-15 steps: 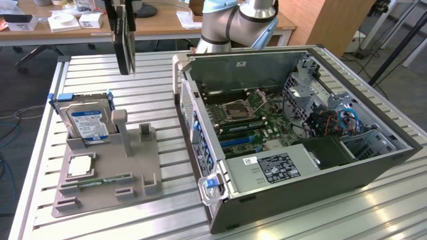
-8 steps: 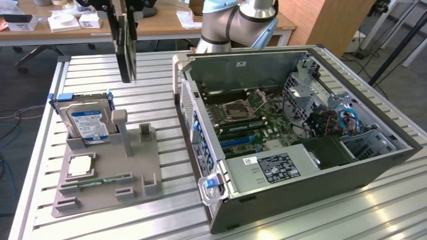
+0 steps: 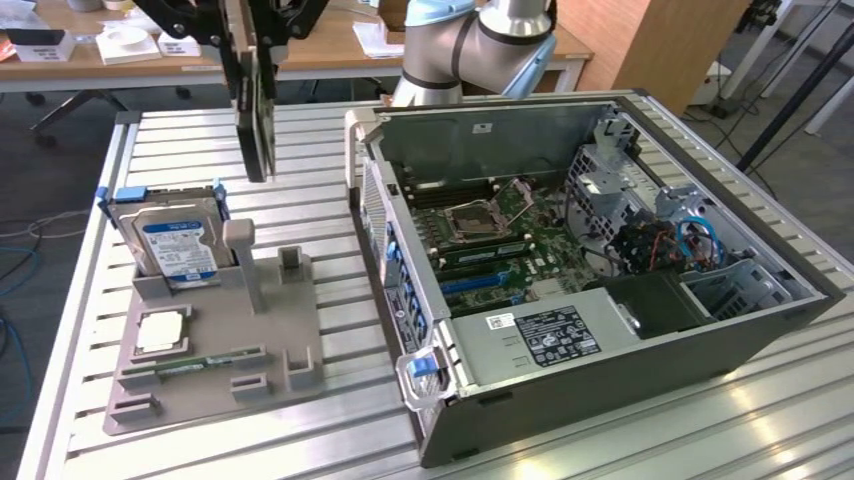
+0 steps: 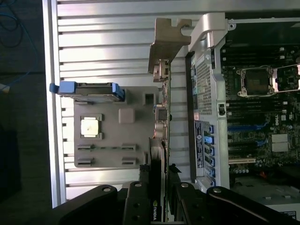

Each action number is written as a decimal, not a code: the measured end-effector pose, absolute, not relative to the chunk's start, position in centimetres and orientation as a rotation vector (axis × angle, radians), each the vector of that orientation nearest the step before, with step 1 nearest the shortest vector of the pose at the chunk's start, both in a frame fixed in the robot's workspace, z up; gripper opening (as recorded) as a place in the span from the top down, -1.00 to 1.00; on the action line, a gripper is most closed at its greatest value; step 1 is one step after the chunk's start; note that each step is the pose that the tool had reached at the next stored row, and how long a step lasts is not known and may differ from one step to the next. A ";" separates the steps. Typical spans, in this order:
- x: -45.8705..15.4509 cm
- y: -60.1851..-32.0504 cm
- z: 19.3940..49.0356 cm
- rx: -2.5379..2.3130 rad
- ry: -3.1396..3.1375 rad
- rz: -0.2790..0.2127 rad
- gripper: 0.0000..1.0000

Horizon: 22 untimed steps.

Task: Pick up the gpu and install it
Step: 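Pick up the gpu and move the gpu toward the slot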

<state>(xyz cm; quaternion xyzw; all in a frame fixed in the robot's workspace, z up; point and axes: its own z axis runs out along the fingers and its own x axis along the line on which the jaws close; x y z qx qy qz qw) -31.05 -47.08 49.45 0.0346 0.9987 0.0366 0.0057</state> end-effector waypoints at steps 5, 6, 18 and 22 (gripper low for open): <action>-31.0 -47.1 48.6 0.109 3.126 0.119 0.47; -31.0 -47.1 48.4 0.108 3.126 0.120 0.47; -31.1 -47.1 46.5 0.109 3.126 0.130 0.47; -31.1 -47.1 46.5 0.109 3.126 0.130 0.47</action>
